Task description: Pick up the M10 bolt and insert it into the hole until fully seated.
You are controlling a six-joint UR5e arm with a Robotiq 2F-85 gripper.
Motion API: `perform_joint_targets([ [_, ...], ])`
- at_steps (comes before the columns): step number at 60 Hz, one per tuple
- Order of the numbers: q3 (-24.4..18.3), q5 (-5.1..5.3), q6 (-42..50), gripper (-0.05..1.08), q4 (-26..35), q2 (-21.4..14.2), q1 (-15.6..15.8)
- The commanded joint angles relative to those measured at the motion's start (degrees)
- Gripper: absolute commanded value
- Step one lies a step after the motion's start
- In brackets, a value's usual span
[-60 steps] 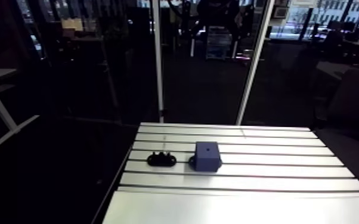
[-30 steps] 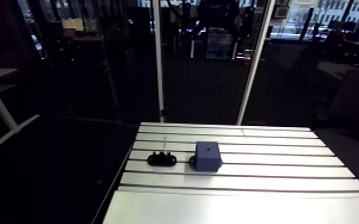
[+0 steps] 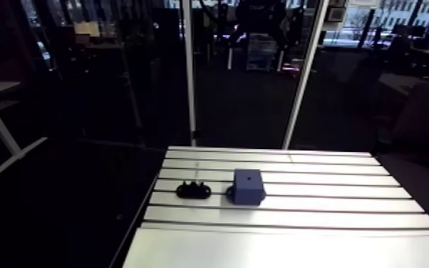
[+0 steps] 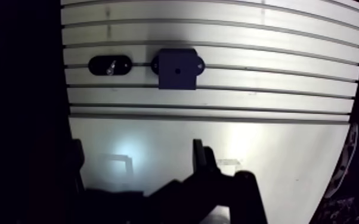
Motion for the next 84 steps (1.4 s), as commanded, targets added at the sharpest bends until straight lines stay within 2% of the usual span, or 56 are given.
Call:
perform_joint_targets([
  [1,0.2,-0.04,0.0,0.01,0.0,0.0,-0.1],
  [84,1.1,0.04,0.2,0.01,0.0,0.0,0.6],
])
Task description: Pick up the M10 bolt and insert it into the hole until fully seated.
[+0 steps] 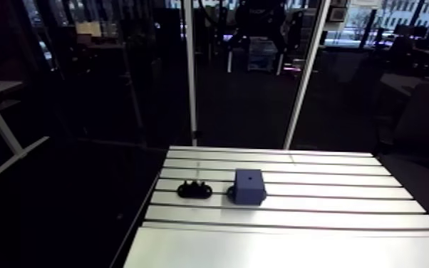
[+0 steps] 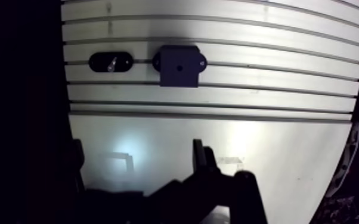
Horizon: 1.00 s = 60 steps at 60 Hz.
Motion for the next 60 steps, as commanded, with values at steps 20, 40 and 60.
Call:
perform_joint_targets([
  [20,3.1,-0.68,0.6,0.01,-4.1,0.1,1.4],
  [40,5.4,-0.59,0.7,0.01,-9.0,2.2,4.2],
  [60,9.3,-0.68,0.9,0.01,-13.9,2.8,5.5],
])
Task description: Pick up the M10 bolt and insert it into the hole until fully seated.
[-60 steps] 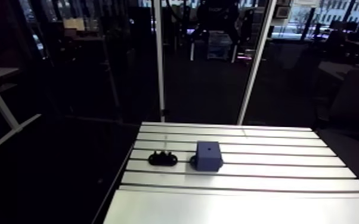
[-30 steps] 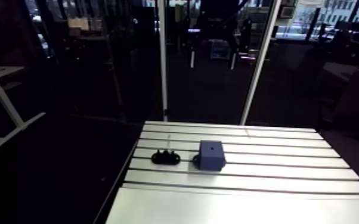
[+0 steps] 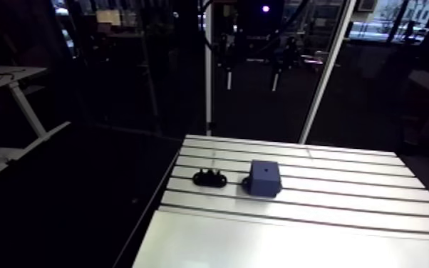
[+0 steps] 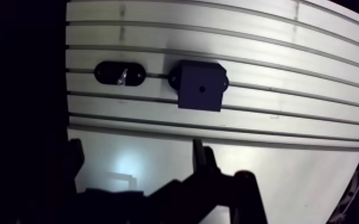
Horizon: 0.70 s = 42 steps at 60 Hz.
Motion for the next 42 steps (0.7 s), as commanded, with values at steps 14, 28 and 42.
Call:
perform_joint_targets([
  [14,4.2,-0.45,0.8,0.01,-5.9,1.3,2.0],
  [28,5.7,-0.64,1.6,0.01,-8.6,3.3,4.2],
  [42,7.6,-0.64,2.4,0.01,-10.8,4.3,4.2],
])
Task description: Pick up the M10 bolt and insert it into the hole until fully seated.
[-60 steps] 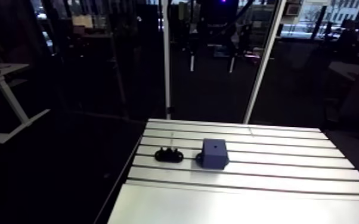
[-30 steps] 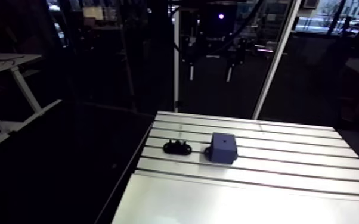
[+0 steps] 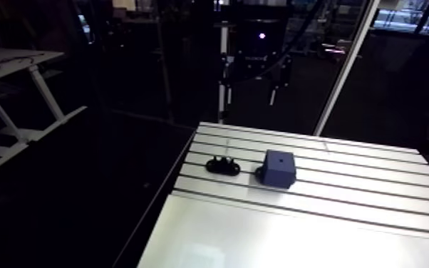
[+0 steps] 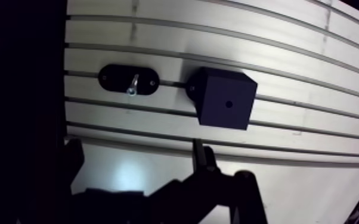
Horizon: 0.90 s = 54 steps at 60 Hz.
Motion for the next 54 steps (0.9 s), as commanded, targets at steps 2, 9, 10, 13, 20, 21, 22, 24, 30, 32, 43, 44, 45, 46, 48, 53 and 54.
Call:
perform_joint_targets([
  [2,2.6,0.00,0.5,0.01,-3.1,1.5,0.5],
  [9,3.6,-0.09,0.5,0.01,-4.7,2.0,1.2],
  [10,3.7,-0.09,0.5,0.01,-5.2,2.4,1.4],
  [13,4.0,-0.09,0.5,0.01,-5.6,2.6,1.6],
  [20,4.7,-0.09,0.5,0.01,-7.7,3.6,2.3],
  [21,5.0,-0.09,0.5,0.01,-8.2,3.9,2.6],
  [22,5.0,-0.09,0.5,0.01,-8.2,3.9,2.6],
  [24,5.3,-0.09,0.5,0.01,-8.8,4.1,2.8],
  [30,6.4,-0.09,0.5,0.01,-11.0,4.6,3.0],
  [32,7.2,-0.01,0.5,0.01,-12.9,5.1,3.4],
  [43,8.5,-0.09,0.5,0.01,-15.8,5.8,3.9],
  [44,8.6,-0.09,0.5,0.01,-15.9,5.9,3.9],
  [45,8.6,-0.09,0.5,0.01,-15.9,5.9,3.9],
  [46,8.5,-0.16,0.6,0.01,-16.0,6.1,3.9],
  [48,8.5,-0.17,0.6,0.01,-16.0,6.3,3.9],
  [53,8.4,-0.18,0.7,0.02,-15.9,6.7,4.0],
  [54,8.4,-0.18,0.7,0.02,-15.9,6.7,4.0],
])
